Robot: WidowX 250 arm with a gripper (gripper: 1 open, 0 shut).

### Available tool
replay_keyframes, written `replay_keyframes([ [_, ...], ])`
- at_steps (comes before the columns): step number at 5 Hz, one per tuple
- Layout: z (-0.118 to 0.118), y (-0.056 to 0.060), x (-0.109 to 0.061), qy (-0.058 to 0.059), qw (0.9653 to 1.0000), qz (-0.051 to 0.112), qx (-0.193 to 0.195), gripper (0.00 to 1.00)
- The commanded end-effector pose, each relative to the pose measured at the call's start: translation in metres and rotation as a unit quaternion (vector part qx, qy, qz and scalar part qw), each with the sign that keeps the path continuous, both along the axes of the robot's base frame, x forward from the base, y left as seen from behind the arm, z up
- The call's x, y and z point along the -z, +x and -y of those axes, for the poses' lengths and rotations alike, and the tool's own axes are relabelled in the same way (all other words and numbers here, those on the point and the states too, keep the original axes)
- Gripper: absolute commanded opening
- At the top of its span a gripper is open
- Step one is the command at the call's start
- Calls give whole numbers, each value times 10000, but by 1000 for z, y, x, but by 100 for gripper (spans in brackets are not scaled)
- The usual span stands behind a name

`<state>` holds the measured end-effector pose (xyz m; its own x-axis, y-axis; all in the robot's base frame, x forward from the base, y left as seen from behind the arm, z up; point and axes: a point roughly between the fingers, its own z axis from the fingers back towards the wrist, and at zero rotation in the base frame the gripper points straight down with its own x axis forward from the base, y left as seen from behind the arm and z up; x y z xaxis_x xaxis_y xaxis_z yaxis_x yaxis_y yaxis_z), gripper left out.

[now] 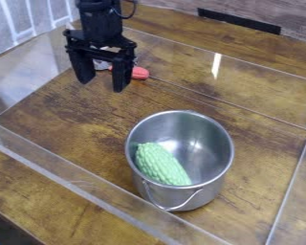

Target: Put the green object in the silver pot

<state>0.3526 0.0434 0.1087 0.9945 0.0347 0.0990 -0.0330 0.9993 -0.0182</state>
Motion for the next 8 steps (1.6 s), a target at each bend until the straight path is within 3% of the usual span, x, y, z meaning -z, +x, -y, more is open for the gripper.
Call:
replay_keyframes([
  [1, 1, -3, -30, 52, 9989, 396, 236, 100],
  [4, 7, -9, -37, 19, 9979, 445, 461, 100],
  [6, 16, -22, -35, -16, 9987, 506, 102, 100],
  [7, 5, -12, -28, -1, 9974, 544, 475, 100],
  [8, 17, -12, -25, -4, 9976, 538, 439, 0],
])
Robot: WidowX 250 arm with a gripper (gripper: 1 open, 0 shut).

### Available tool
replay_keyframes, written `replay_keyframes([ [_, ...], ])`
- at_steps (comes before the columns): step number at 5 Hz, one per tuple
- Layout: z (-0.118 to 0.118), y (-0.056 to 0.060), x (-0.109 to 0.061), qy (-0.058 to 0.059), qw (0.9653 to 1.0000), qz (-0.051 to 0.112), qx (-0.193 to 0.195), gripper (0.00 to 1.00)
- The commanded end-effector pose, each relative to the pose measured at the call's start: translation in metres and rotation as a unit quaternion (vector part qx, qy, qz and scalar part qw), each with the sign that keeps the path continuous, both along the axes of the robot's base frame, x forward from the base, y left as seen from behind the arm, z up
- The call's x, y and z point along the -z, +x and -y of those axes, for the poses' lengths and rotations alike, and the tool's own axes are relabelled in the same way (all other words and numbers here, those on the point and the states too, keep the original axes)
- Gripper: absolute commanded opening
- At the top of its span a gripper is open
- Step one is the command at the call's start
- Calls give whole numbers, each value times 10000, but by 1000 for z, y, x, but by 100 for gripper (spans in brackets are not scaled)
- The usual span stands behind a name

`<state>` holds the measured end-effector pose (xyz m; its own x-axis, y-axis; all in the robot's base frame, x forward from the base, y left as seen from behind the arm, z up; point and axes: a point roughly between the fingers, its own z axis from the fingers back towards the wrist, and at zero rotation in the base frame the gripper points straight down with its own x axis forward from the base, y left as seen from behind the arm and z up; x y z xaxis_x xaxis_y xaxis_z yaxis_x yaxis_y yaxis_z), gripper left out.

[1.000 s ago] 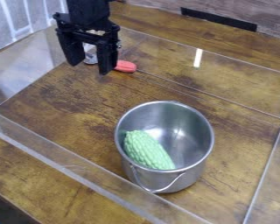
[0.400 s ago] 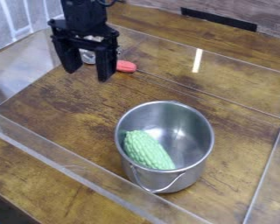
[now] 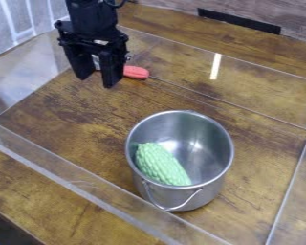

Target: Put the green object in the silver pot

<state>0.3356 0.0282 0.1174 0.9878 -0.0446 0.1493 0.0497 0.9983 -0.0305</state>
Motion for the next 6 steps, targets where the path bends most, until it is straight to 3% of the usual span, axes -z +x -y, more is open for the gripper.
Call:
replay_keyframes([
  [1, 14, 4, -14, 34, 9997, 241, 45, 100],
  [3, 12, -12, -16, 28, 9993, 118, 344, 100],
  [4, 4, -12, -9, 11, 9966, 167, 801, 100],
  [6, -3, -14, -5, 53, 9916, 311, 1257, 100],
])
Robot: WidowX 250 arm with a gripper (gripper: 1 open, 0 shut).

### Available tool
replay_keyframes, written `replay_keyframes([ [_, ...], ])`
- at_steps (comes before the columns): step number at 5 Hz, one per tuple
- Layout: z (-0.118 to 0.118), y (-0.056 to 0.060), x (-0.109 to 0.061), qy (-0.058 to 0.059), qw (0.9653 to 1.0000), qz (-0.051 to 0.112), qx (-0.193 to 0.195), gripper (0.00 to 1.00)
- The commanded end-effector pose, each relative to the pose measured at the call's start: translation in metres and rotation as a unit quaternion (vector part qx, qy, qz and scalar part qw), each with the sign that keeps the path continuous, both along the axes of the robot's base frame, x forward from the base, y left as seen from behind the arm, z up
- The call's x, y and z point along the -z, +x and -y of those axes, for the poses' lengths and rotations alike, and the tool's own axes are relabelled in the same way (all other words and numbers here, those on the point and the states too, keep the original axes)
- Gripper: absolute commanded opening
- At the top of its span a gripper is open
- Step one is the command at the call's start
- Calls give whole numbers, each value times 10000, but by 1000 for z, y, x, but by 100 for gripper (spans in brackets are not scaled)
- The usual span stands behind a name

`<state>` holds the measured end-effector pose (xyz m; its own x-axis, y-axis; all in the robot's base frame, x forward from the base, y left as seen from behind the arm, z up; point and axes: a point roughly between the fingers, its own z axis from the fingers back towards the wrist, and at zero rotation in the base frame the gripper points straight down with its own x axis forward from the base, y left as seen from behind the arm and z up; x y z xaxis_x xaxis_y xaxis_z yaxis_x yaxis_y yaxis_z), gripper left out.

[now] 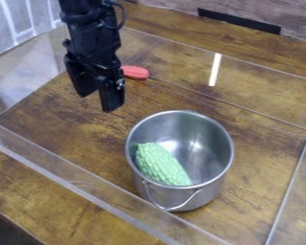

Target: Put the green object in the silver pot

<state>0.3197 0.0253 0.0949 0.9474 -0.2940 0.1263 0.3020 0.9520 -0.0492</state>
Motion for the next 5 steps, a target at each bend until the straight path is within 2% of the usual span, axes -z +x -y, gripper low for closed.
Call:
replay_keyframes([
  [1, 5, 6, -45, 118, 9978, 556, -341, 100],
  [2, 19, 14, -65, 176, 9943, 606, -859, 100],
  [3, 17, 19, -66, 118, 9927, 680, -988, 100],
  [4, 20, 20, -65, 108, 9953, 569, -781, 100],
  [5, 28, 18, -51, 115, 9955, 398, -853, 100],
])
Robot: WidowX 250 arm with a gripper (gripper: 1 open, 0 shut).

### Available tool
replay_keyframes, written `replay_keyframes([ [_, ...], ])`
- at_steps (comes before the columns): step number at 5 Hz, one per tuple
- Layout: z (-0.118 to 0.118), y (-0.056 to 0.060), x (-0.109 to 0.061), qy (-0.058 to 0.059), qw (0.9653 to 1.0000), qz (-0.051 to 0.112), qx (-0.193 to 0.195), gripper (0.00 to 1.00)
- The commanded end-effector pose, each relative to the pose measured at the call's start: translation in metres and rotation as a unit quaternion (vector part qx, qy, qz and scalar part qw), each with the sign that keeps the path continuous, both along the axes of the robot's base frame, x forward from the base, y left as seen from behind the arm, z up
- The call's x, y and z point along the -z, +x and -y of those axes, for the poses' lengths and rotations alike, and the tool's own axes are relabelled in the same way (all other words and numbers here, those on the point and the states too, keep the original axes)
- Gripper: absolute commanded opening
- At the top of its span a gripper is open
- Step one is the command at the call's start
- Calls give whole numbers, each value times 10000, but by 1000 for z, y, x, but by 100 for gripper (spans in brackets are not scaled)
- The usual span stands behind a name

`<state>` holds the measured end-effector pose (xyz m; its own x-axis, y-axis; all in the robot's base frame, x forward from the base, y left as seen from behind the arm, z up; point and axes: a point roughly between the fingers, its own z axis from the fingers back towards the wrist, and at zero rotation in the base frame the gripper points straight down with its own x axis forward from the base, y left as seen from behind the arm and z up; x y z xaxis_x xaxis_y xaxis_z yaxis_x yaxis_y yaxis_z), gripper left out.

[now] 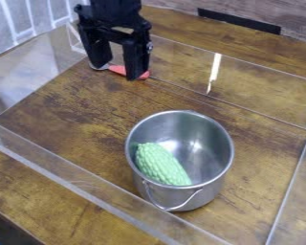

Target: Put the green object in the silver pot

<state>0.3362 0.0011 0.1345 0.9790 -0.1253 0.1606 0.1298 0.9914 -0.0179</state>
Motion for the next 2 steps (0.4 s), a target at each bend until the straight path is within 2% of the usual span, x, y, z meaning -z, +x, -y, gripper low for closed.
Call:
replay_keyframes([
  [1, 10, 0, 1, 14, 10000, 44, -47, 100],
  [2, 6, -2, 12, 34, 10000, -46, 62, 100],
])
